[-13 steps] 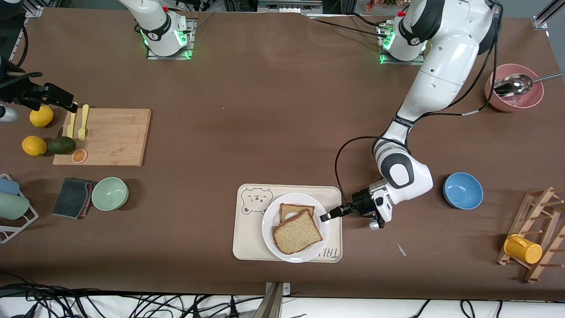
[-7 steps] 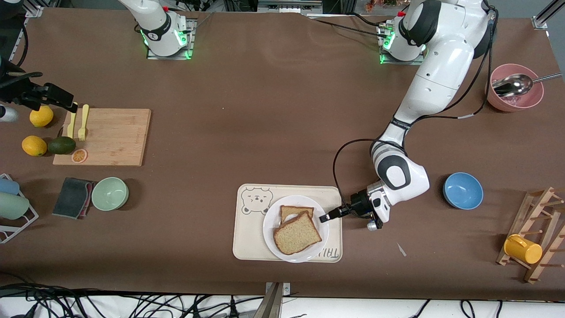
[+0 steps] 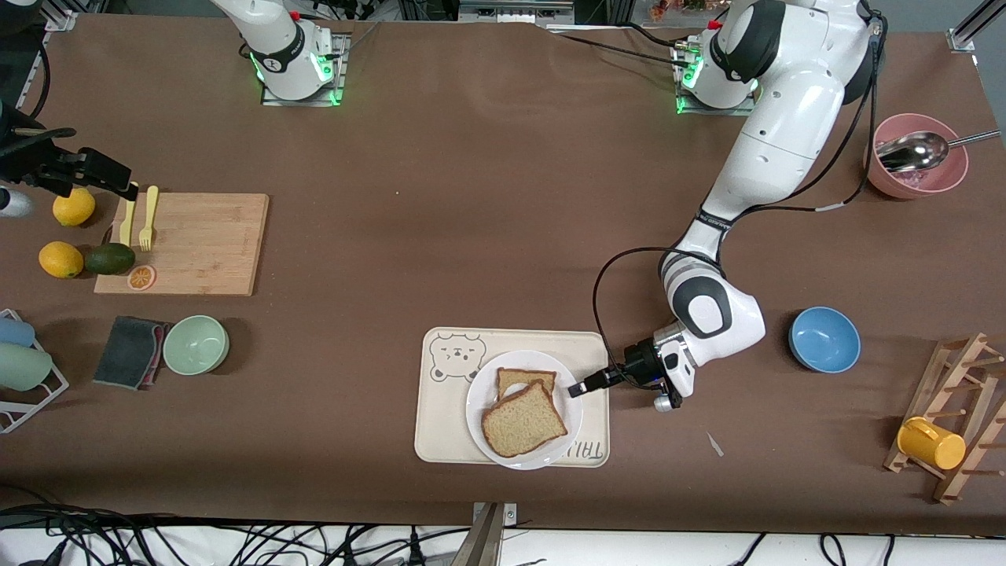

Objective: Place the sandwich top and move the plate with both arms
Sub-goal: 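Open the left gripper to release the plate rim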

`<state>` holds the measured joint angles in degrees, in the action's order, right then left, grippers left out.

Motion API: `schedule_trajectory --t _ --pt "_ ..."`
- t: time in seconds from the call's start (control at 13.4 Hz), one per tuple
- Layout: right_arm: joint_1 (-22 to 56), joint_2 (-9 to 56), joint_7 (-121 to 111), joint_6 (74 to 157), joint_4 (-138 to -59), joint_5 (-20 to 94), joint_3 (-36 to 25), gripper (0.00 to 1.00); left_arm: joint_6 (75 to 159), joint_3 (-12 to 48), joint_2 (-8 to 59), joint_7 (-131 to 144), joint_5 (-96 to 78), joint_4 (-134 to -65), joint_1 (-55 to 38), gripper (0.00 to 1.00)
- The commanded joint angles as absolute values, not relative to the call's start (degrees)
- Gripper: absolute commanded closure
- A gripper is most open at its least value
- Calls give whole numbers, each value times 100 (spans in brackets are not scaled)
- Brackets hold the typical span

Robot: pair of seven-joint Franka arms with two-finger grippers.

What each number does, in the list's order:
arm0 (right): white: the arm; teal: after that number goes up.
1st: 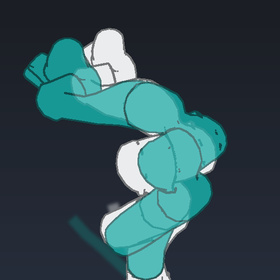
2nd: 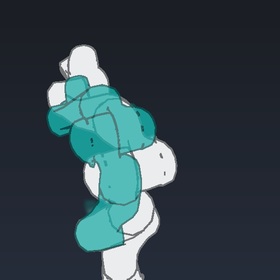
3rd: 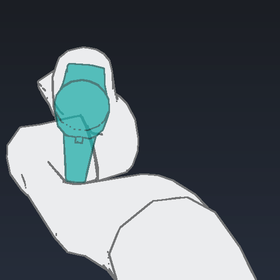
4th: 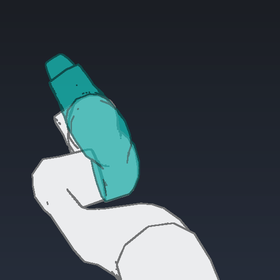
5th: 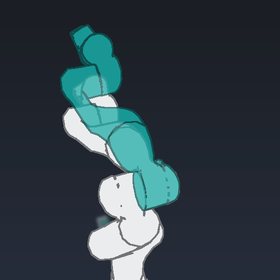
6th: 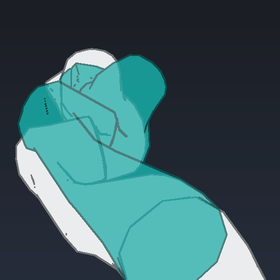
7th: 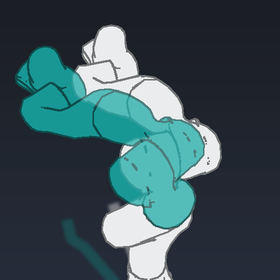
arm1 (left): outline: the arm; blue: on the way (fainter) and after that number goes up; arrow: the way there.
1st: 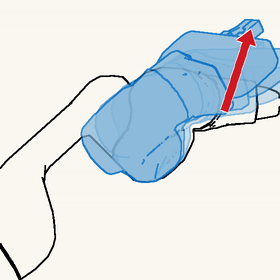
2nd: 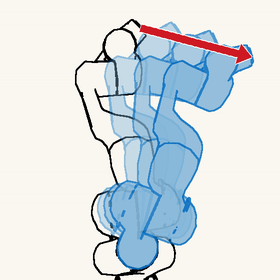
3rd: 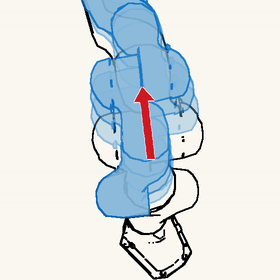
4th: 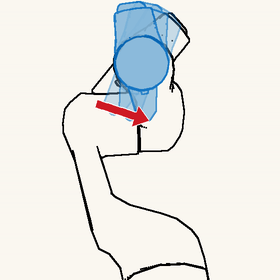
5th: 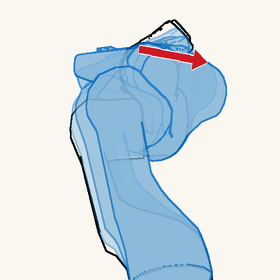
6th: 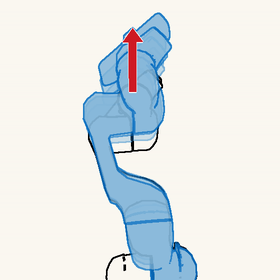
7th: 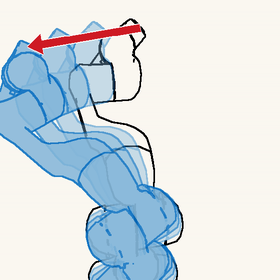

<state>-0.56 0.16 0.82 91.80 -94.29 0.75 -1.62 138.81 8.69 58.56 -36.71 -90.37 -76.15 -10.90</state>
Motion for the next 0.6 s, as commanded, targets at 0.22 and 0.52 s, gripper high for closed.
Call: schedule_trajectory --t 0.22,0.52 --pt "-97 44 123 9070 -9299 62 -114 0 13834 712 5828 -3516 -8517 -7435 -1072 53" --pt "-97 44 123 9070 -9299 62 -114 0 13816 677 5555 -2763 -7599 -7646 -1081 37"
